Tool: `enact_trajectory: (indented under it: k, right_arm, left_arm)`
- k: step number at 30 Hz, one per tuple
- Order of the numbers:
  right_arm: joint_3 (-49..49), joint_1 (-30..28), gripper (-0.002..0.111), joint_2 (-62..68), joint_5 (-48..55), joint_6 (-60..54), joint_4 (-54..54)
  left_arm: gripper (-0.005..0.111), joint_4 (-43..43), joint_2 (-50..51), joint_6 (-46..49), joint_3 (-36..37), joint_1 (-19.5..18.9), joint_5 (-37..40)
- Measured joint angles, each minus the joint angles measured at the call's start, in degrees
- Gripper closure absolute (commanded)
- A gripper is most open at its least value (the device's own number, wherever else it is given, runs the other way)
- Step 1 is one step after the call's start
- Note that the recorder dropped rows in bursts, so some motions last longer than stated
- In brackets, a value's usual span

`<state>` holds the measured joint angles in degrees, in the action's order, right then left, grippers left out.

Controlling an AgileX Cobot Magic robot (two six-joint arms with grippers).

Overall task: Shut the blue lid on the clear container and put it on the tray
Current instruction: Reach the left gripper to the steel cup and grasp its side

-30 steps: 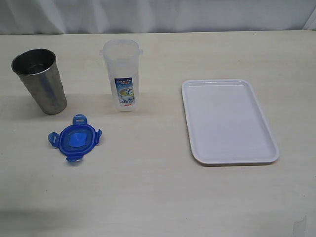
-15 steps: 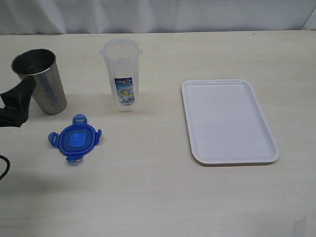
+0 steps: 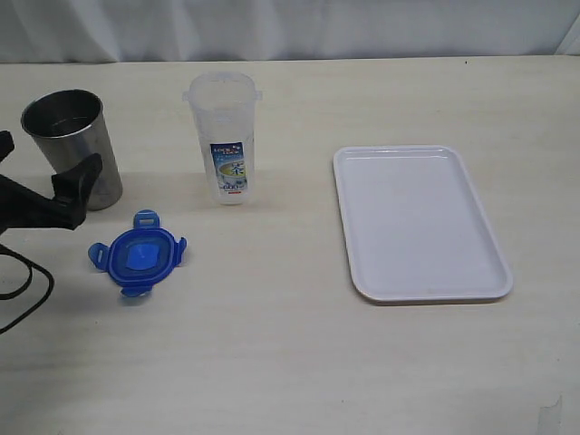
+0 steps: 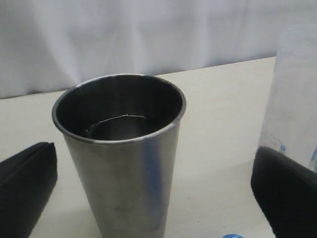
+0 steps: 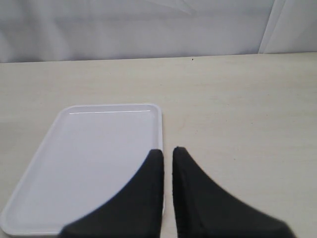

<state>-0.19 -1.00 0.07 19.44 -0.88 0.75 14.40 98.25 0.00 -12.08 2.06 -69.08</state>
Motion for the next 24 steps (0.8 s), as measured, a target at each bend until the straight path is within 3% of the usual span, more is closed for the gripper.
enact_trajectory:
  k: [16, 24]
  right_arm:
    - [0.0, 0.0, 0.101, 0.0, 0.0, 0.0, 0.0]
    - [0.0, 0.0, 0.101, 0.0, 0.0, 0.0, 0.0]
  left_arm:
    - [0.002, -1.1, 13.1, 0.0, -9.5, 0.0, 0.0]
    - [0.002, -1.5, 14.2, 0.0, -12.0, 0.0, 0.0]
